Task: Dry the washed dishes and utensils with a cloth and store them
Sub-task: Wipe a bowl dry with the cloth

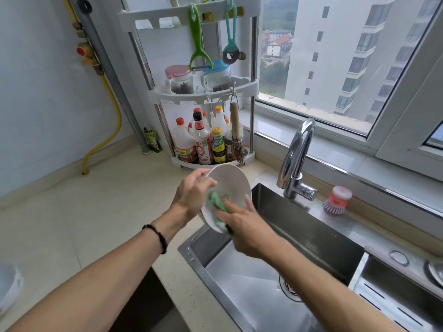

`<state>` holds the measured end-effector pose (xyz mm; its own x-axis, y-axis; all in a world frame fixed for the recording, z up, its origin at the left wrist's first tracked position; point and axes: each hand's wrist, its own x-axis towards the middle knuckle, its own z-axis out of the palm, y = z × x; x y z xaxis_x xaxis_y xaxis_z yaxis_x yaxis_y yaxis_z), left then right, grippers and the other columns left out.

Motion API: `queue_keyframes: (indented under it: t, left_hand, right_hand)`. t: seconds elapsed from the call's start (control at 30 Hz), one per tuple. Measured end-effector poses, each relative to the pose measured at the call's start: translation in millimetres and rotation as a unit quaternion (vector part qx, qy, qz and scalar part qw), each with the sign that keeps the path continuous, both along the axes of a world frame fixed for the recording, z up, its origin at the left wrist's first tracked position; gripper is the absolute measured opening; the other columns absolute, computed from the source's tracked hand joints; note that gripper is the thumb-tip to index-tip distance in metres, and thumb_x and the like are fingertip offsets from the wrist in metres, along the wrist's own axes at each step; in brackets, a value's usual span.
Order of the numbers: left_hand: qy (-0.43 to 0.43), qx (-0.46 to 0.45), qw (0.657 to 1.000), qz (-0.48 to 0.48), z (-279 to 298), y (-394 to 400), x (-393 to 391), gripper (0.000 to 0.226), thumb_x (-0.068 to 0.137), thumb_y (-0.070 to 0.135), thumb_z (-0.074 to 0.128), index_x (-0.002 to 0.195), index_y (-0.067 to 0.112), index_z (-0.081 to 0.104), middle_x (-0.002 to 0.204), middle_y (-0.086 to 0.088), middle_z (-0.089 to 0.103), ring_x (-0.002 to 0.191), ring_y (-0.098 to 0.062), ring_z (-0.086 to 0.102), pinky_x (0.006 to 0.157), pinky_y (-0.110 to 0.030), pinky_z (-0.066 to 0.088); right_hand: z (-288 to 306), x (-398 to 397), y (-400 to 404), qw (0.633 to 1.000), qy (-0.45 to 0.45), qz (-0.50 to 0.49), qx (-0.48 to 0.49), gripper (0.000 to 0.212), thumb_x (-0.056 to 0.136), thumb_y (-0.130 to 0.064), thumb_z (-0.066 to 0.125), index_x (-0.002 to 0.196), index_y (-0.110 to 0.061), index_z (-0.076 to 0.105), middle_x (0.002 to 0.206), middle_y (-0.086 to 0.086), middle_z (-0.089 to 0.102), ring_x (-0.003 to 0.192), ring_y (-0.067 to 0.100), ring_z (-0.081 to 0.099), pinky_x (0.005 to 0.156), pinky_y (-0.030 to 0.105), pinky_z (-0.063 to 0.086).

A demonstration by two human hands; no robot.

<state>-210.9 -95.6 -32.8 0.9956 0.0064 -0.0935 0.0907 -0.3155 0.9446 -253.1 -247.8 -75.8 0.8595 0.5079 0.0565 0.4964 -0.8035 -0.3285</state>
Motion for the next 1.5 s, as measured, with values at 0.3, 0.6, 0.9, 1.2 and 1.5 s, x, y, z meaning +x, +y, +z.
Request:
queue_keyframes:
  t: [0.3,0.6,0.9,1.2,1.5]
  left_hand:
    - [0.000,0.032,0.999,0.023,-2.1,-4.7,5.1,0.045,0.056,0.052,0.058,0.093,0.031,0.072,0.093,0.000,0.073,0.092,-0.027,0.067,0.083,-0.047,0.057]
    - [-0.010,0.062,0.998,0.008,2.9,-3.5,7.6,0.048,0.053,0.054,0.055,0.090,0.031,0.075,0.092,0.001,0.073,0.096,-0.026,0.065,0.085,-0.043,0.053]
    - [-0.009,0.045,0.998,0.032,-3.4,-1.6,7.7,0.035,0.060,0.047,0.058,0.083,0.028,0.076,0.088,-0.004,0.073,0.094,-0.030,0.065,0.082,-0.045,0.054]
    - [0.002,0.040,0.999,0.019,-10.9,3.1,6.7,0.036,0.061,0.050,0.059,0.080,0.025,0.076,0.088,-0.006,0.072,0.095,-0.032,0.064,0.082,-0.045,0.052]
    - [0.171,0.031,0.980,-0.098,14.3,19.6,16.6,0.068,0.072,0.066,0.056,0.124,0.024,0.060,0.112,-0.016,0.065,0.094,-0.032,0.066,0.063,-0.031,0.053]
  right_hand:
    - [0.3,-0.5,8.2,0.996,0.073,0.024,0.045,0.089,0.085,-0.024,0.071,0.159,-0.022,0.021,0.168,0.006,-0.003,0.154,0.022,0.010,0.120,0.048,-0.015]
    - [-0.6,-4.0,9.9,0.998,0.037,0.037,0.041,0.099,0.080,-0.041,0.078,0.159,-0.017,0.021,0.167,0.009,-0.003,0.154,0.021,0.009,0.116,0.037,-0.016]
    - [3.8,-8.3,15.3,0.991,0.086,0.047,0.094,0.087,0.081,-0.037,0.078,0.153,-0.015,0.034,0.169,0.006,0.001,0.149,0.027,0.023,0.124,0.039,0.008]
    - [-7.7,-13.4,16.3,0.996,0.051,0.043,0.064,0.093,0.080,-0.031,0.075,0.157,-0.015,0.027,0.168,0.010,0.001,0.154,0.023,0.009,0.119,0.033,-0.011]
    - [-19.2,-1.0,-5.7,0.987,-0.127,-0.003,-0.101,0.071,0.065,0.000,0.082,0.133,-0.003,0.063,0.141,0.026,0.055,0.121,0.037,0.063,0.114,0.051,0.016]
